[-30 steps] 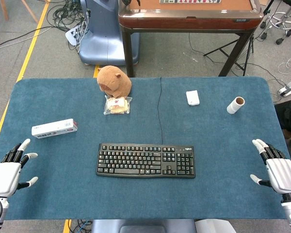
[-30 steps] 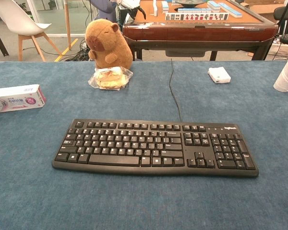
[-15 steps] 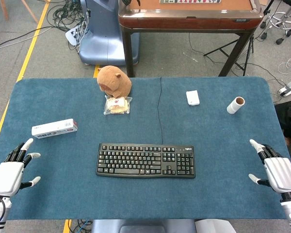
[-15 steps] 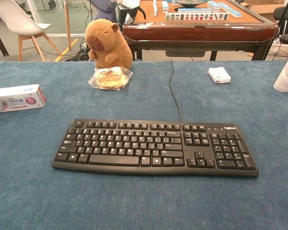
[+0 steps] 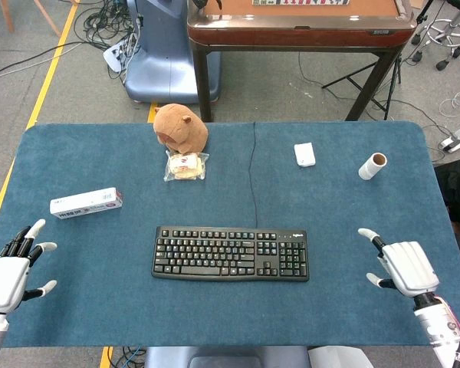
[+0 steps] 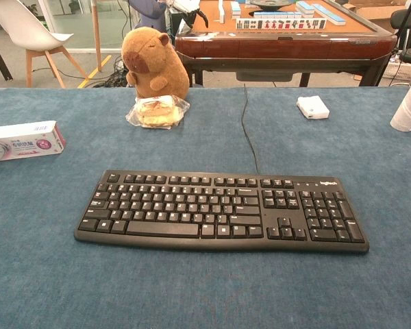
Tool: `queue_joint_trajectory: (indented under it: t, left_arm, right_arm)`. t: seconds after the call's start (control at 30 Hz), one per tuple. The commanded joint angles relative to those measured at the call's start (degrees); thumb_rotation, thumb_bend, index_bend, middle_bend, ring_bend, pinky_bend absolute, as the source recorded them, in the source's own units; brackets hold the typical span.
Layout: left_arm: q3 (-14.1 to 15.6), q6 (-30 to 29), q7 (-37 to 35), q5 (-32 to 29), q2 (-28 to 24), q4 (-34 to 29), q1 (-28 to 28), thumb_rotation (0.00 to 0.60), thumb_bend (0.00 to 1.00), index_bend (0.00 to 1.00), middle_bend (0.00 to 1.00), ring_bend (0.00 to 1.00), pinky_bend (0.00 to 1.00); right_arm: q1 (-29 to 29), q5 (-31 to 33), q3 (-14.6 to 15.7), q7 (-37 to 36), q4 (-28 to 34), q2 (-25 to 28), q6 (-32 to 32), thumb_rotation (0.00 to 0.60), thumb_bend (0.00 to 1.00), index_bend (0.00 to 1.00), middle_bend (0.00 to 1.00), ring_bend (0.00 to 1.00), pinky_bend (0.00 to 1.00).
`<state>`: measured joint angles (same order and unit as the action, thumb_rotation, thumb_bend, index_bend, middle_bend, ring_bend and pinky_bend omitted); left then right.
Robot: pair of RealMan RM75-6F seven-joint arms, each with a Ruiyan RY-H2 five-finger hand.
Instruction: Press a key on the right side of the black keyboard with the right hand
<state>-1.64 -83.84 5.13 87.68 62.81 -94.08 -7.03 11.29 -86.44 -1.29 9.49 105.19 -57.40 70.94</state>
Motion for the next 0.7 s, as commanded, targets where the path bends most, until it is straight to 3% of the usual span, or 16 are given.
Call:
queue_joint_trajectory:
  t: [0.03,0.7]
  left_arm:
    - [0.14,0.07,0.17,0.19,-0.29,-0.15,-0.03,0.600,0.03,0.34,0.00,0.00,0.18]
    - [-0.14,0.36,-0.22,-0.82,-1.01,0.26,-0.07,0.600,0.03,0.34,0.00,0.00,0.19]
  right_arm:
    - [2.04,-1.23,0.53,1.08,0.47,-0.78,-2.97,0.600,0.11,0.25,1.00,0.98,1.00]
    - [9.22,1.65,2.17,8.72,2.06,-7.25,-14.57,0.600,0.12,0.30,1.00,1.00,1.00]
